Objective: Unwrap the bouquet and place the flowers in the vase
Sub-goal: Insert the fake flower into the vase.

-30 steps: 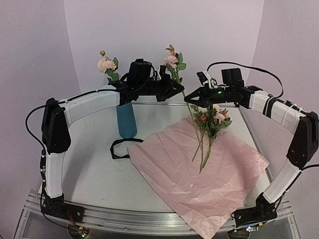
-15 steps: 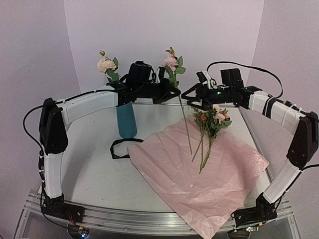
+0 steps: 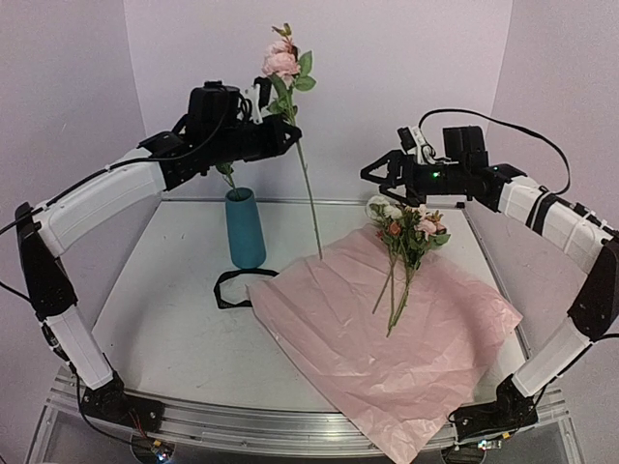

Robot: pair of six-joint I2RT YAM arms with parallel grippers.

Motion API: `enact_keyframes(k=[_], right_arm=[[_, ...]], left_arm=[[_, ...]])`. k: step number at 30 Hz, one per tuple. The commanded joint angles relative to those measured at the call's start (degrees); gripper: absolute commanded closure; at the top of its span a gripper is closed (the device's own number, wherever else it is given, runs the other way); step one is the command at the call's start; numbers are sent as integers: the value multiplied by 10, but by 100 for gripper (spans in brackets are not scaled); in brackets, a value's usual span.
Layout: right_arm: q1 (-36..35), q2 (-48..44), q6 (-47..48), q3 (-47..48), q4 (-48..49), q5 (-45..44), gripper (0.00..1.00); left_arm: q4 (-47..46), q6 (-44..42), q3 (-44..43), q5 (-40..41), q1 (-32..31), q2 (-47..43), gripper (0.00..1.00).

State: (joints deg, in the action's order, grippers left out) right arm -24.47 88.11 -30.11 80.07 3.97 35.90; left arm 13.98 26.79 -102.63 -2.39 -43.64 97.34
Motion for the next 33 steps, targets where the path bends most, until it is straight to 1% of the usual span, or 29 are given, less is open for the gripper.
enact_keyframes(k=[1,6,13,22,28,33], right_arm=[[-2,-17,7,-8,-9,-22,2],[-2,-17,10,-10,-11,-29,2],[-2,-13,16,-9,-11,-33,2],[-2,13,20,18,-11,-23,2],[-2,28,36,47,-12,-22,2],[-2,34,38,54,-12,-18,2]], left_arm=[[-13,-98,-14,96,24,-43,100],[-14,-155,-38,146,51,-54,100],[-16,-195,-70,185,85,-59,100],[-22,-216,-79,186,106,-51,100],[-58,-230,-63,194,110,-42,100],[-69,-249,-52,192,110,-33,100]])
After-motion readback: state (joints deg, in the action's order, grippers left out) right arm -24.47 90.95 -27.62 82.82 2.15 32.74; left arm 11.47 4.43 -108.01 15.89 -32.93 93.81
